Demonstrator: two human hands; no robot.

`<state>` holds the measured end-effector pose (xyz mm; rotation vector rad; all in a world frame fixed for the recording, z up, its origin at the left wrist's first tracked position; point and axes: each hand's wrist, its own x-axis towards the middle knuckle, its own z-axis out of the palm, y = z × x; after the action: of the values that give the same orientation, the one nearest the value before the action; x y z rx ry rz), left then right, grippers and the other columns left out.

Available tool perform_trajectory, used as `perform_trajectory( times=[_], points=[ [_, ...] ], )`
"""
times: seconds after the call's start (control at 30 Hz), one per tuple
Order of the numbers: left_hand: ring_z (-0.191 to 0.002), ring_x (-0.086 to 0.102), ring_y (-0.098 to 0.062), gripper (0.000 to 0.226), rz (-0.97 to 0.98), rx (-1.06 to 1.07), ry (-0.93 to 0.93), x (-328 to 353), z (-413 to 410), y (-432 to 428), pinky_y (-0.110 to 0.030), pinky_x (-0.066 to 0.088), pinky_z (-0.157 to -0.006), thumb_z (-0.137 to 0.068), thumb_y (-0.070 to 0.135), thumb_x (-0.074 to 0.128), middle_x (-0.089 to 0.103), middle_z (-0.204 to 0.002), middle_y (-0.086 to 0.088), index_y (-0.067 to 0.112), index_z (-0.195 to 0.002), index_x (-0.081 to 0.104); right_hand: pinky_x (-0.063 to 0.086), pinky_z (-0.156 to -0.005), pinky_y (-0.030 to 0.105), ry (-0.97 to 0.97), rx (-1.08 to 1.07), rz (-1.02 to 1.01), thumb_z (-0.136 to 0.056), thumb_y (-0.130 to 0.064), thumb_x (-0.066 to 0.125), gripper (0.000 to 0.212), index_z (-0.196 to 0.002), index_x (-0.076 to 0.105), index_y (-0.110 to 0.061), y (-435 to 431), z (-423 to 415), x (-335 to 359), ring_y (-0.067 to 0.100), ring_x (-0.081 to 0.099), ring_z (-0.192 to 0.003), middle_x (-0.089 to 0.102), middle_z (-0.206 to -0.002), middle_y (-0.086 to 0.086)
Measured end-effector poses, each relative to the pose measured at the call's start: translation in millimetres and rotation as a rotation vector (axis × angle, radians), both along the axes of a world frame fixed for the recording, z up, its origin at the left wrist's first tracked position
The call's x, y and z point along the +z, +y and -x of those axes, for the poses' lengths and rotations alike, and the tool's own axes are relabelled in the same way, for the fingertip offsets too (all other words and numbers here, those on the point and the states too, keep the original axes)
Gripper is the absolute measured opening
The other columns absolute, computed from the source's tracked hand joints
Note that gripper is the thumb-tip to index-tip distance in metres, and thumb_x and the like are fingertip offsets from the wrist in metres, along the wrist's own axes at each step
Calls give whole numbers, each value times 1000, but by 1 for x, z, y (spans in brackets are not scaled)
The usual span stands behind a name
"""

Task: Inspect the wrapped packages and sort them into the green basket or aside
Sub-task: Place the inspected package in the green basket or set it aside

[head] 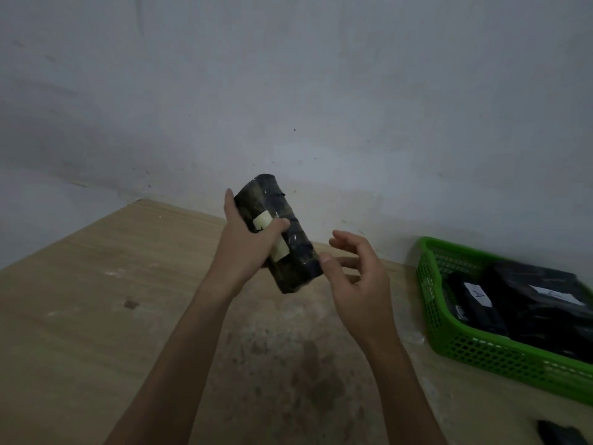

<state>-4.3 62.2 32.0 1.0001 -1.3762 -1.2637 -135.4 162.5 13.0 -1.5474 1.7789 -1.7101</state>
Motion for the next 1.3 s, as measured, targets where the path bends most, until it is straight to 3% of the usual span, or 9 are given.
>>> perform_trajectory(
  times=[0.1, 0.2, 0.3, 0.4, 0.5, 0.63, 0.77, 1.03, 1.3],
  points=[
    [-97, 61, -25, 86, -119, -63, 195, -5, 15, 9, -35, 58, -62, -85, 29, 64, 48, -113, 3, 37, -144, 2, 54, -80, 25, 34, 68, -73, -79, -33, 73, 57, -129, 46, -29, 5, 7, -1, 5, 54, -106, 50, -124, -10],
    [-93, 63, -24, 70, -150, -84, 223, -6, 22, 10, -35, 59, -64, -84, 30, 65, 48, -109, 1, 31, -134, 15, 57, -78, 26, 80, 57, -78, -78, -24, 76, 59, -128, 45, -29, 6, 14, -3, 10, 58, -102, 52, -122, -9],
    [-91, 64, -23, 62, -179, -104, 163, -9, 24, 8, -39, 58, -72, -83, 35, 65, 50, -106, -1, 25, -125, 21, 58, -70, 23, 39, 39, -59, -81, -15, 72, 51, -125, 49, -28, 7, 24, -1, 11, 63, -93, 56, -115, -8],
    [-101, 59, -22, 54, -138, -90, 19, -15, 19, 1, -39, 52, -86, -82, 42, 64, 54, -110, -1, 19, -121, 34, 59, -68, 24, -107, 63, -95, -85, -13, 68, 46, -123, 50, -29, 10, 38, 4, 10, 66, -87, 62, -109, -3],
    [-103, 61, -20, 45, -87, -166, -23, -19, 13, -2, -36, 54, -85, -82, 34, 65, 60, -117, -5, 16, -121, 51, 60, -71, 30, -280, 132, -119, -88, -11, 62, 42, -125, 50, -28, 15, 54, 8, 14, 68, -87, 65, -111, 5],
    [-91, 66, -19, 43, -66, -257, -19, -21, 16, 2, -28, 60, -66, -83, 26, 65, 61, -111, -8, 14, -121, 52, 60, -73, 34, -416, 172, -171, -94, -14, 55, 37, -125, 49, -33, 18, 65, 7, 17, 65, -95, 62, -117, 4],
    [-70, 70, -14, 40, -7, -307, -58, -23, 26, 12, -30, 59, -58, -82, 26, 67, 63, -104, -2, 17, -117, 49, 60, -74, 35, -414, 200, -154, -83, -12, 68, 61, -134, 40, -31, 18, 64, 3, 21, 64, -99, 56, -119, -1],
    [-83, 64, -13, 45, 81, -316, -33, -23, 30, 16, -26, 58, -57, -78, 19, 70, 61, -102, -1, 16, -115, 45, 59, -71, 36, -460, 190, -86, -76, -3, 74, 55, -119, 50, -28, 18, 70, 1, 23, 67, -96, 62, -111, 9],
    [-83, 64, -17, 27, 54, -296, 47, -23, 31, 15, -26, 54, -54, -81, 32, 62, 62, -100, -3, 21, -104, 51, 60, -70, 38, -433, 105, -32, -82, -17, 70, 37, -112, 50, -26, 13, 59, 3, 19, 68, -87, 62, -101, -2]
  ],
)
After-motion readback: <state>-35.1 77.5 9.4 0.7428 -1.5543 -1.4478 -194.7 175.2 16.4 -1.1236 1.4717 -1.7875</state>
